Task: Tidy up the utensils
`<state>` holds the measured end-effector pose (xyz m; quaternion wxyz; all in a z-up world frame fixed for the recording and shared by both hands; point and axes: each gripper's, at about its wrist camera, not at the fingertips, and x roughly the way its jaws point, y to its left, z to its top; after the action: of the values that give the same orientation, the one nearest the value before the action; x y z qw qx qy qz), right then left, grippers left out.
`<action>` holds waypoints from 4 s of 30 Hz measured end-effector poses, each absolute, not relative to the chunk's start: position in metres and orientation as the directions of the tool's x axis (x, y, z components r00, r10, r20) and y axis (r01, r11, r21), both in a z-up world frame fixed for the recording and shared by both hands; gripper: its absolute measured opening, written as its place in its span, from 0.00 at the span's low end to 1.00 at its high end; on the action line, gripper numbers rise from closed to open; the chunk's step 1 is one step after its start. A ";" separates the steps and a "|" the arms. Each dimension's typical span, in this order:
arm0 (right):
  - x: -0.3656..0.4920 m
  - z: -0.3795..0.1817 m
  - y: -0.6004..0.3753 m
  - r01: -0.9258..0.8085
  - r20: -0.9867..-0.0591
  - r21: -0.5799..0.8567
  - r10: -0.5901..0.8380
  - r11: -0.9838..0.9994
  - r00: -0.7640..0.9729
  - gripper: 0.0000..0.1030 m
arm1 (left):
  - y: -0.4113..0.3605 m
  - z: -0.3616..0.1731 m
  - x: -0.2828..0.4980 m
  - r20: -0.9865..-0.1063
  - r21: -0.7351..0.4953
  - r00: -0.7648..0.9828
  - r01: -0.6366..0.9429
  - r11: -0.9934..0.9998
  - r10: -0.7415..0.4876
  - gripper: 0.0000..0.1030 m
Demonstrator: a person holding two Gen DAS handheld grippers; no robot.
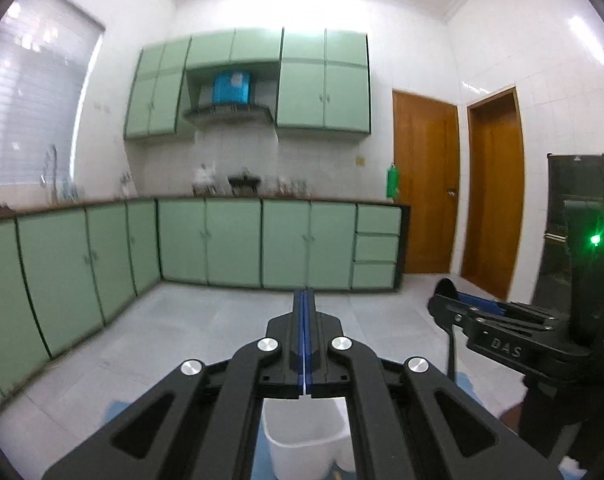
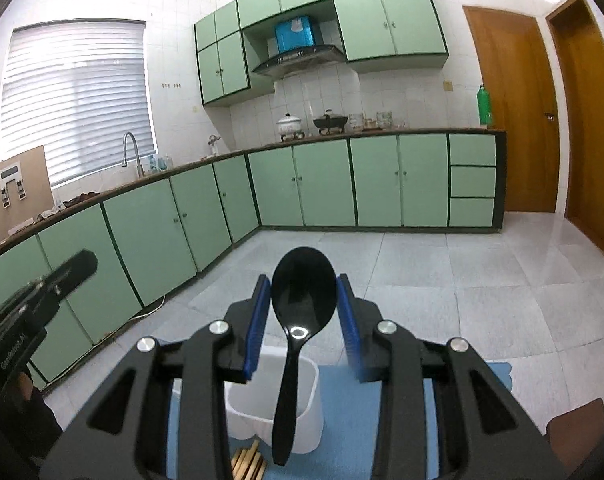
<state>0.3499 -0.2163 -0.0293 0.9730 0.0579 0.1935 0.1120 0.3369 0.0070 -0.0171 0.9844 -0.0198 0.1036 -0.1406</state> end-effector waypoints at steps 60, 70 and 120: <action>0.259 -0.106 -0.214 -0.184 -0.520 0.200 0.263 0.962 0.812 0.31 | 0.023 -0.097 0.246 -0.360 -0.093 0.904 0.212 0.973 -0.232 0.27; 0.304 -0.029 -0.221 -0.261 -0.294 0.217 0.318 0.941 0.901 0.31 | 0.026 -0.018 0.269 -0.156 -0.102 0.953 0.246 0.964 -0.260 0.27; 0.246 -0.130 -0.223 -0.091 -0.588 0.209 0.200 0.974 0.784 0.89 | 0.028 -0.107 0.254 -0.488 -0.098 0.854 0.155 0.983 -0.183 0.80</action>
<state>0.2463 -0.2234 -0.1304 0.9405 0.0850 0.3197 0.0775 0.2541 0.0283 -0.1069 0.9623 -0.0276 0.2560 -0.0878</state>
